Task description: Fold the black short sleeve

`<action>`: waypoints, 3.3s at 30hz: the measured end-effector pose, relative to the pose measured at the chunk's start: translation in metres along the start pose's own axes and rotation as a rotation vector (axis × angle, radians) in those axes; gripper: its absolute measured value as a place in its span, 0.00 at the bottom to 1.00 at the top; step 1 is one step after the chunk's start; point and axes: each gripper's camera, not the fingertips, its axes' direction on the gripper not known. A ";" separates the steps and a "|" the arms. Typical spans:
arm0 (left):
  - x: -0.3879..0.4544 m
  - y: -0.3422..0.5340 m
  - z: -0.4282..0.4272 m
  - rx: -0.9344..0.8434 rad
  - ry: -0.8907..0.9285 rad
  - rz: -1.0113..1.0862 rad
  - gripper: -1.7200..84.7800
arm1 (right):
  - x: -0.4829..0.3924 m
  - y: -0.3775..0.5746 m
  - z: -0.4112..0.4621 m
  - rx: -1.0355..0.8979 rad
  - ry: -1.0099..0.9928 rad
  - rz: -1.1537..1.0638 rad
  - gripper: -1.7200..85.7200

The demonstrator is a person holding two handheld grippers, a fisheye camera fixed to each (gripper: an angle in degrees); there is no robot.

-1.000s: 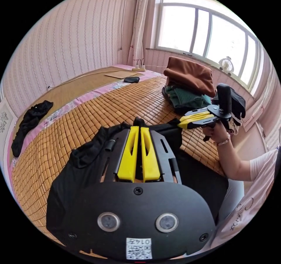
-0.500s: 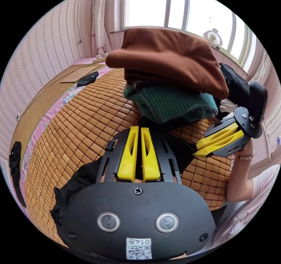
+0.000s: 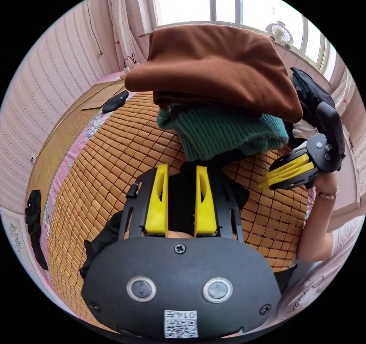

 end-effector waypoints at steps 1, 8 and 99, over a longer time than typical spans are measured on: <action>0.000 0.001 0.001 0.001 -0.007 -0.010 0.14 | 0.000 -0.001 -0.005 0.055 -0.032 -0.023 0.02; 0.029 -0.020 0.060 -0.051 -0.021 -0.058 0.11 | -0.012 -0.038 0.046 -0.020 0.022 -0.111 0.02; -0.351 0.050 -0.902 0.095 -0.250 -1.136 0.08 | -0.674 0.246 0.752 -0.181 0.058 -0.947 0.12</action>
